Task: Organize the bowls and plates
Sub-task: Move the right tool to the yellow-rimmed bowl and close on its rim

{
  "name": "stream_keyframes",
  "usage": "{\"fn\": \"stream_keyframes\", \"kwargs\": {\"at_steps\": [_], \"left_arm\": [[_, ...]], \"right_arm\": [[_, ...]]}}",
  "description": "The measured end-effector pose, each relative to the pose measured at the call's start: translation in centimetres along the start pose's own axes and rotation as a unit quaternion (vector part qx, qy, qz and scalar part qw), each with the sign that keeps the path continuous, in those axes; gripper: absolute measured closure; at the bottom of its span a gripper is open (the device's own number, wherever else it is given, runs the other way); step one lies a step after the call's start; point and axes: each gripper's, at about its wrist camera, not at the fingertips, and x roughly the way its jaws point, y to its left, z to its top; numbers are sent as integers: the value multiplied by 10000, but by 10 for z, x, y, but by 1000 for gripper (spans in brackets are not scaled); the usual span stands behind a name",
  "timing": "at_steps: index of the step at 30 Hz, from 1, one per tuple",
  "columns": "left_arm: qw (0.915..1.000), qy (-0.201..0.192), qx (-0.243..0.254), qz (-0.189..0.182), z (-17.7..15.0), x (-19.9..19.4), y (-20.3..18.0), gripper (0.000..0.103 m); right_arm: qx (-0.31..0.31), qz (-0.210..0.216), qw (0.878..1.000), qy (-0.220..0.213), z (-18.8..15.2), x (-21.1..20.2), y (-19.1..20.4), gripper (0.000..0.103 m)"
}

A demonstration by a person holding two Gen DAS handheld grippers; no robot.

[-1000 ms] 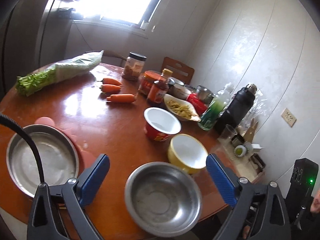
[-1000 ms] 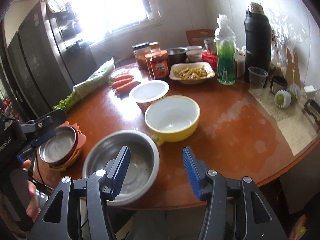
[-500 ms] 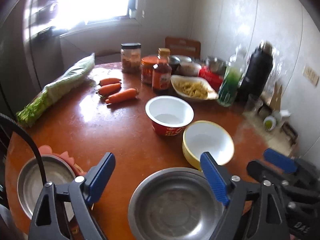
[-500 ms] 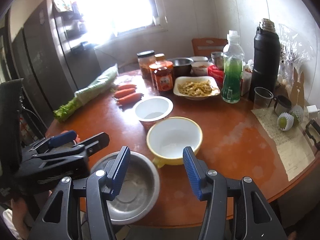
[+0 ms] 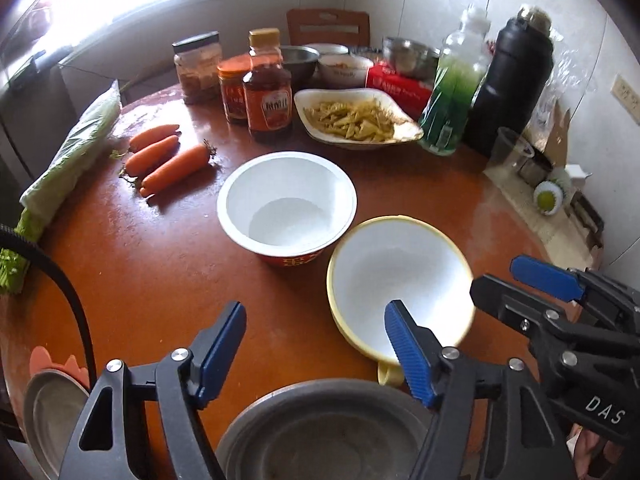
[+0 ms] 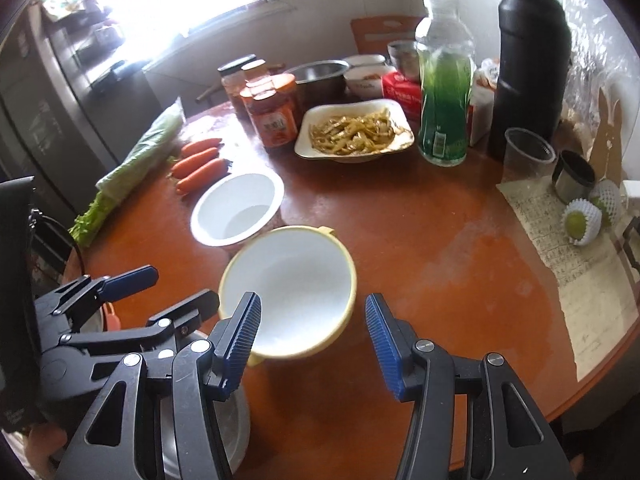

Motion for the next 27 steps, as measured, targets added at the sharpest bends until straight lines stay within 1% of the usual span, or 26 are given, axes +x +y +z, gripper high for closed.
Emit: {"fn": "stream_keyframes", "kwargs": {"at_steps": [3,6,9,13,16,21,24,26,27], "left_arm": [[9997,209,-74,-107,8,11,2,32],[9986,475,-122,-184,12,23,4,32],[9979,573,-181,-234,14,29,6,32],[9978,615,-155,-191,17,34,4,32],[9970,743,-136,-172,17,40,2,32],[9956,887,-129,-263,18,49,-1,39],[9947,980,-123,-300,20,55,-3,45],[9938,1045,-147,-358,20,58,-3,48],[9934,1080,-151,-371,20,60,-4,49]], "right_arm": [[142,-8,9998,130,8,12,-8,46],[237,52,9991,353,14,25,-15,46],[299,41,9983,504,17,33,-19,46],[332,-10,9976,611,19,41,-23,47],[342,-69,9970,690,19,45,-25,47],[407,-90,9962,762,17,49,-32,48],[406,-39,9959,812,17,52,-33,54],[404,-7,9953,881,16,55,-32,63],[393,-11,9952,897,16,56,-31,65]]}}
